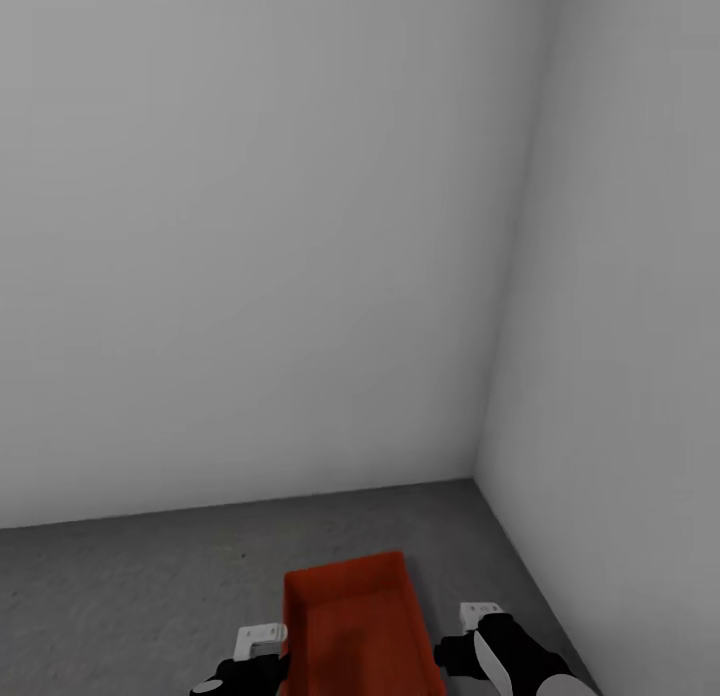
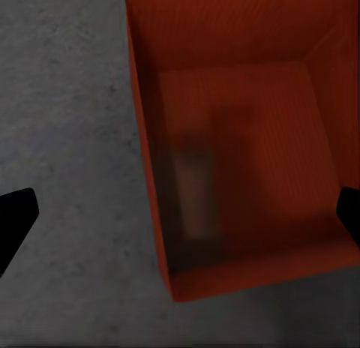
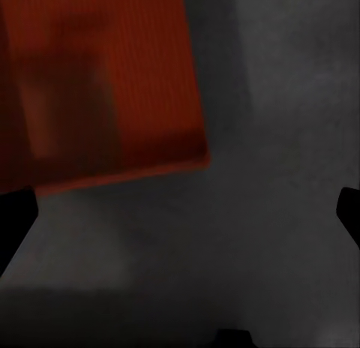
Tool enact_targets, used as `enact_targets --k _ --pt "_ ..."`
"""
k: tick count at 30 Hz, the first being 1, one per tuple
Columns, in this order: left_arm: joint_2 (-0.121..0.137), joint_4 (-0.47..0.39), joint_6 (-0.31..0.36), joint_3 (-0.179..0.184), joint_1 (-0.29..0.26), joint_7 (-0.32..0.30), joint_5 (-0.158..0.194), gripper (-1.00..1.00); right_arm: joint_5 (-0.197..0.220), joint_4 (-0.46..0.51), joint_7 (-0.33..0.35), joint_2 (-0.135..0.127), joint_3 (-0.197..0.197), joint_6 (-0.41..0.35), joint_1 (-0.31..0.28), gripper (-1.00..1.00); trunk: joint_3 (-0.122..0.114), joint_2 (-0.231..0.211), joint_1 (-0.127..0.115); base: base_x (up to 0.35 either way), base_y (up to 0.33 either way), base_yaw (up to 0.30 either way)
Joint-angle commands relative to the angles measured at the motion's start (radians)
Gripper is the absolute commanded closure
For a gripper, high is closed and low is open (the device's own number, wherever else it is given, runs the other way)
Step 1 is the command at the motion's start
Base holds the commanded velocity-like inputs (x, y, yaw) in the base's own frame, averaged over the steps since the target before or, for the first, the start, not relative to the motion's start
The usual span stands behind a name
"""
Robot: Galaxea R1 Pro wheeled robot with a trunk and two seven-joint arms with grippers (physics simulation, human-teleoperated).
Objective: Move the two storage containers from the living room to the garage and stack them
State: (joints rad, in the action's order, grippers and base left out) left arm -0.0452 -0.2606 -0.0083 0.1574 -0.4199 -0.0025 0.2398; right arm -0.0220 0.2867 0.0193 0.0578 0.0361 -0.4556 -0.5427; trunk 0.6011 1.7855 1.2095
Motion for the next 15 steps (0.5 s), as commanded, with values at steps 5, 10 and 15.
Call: enact_targets --k 5,10,15 --pt "0.0 0.0 -0.001 0.008 0.0 0.0 0.01 -1.0 -0.003 0.002 0.002 0.0 0.004 -0.006 0.0 -1.0 0.001 0.001 -0.001 -0.215 0.207 -0.248" --pt "0.0 0.0 -0.001 0.009 0.0 -0.001 0.009 -1.0 -0.003 0.002 0.002 0.0 0.004 -0.006 0.0 -1.0 0.001 0.001 -0.001 -0.211 0.207 -0.249" --pt "0.0 0.0 -0.002 0.009 0.0 -0.001 0.009 -1.0 -0.003 0.002 0.002 0.0 0.004 -0.005 0.0 -1.0 0.001 0.001 -0.001 -0.202 0.207 -0.249"
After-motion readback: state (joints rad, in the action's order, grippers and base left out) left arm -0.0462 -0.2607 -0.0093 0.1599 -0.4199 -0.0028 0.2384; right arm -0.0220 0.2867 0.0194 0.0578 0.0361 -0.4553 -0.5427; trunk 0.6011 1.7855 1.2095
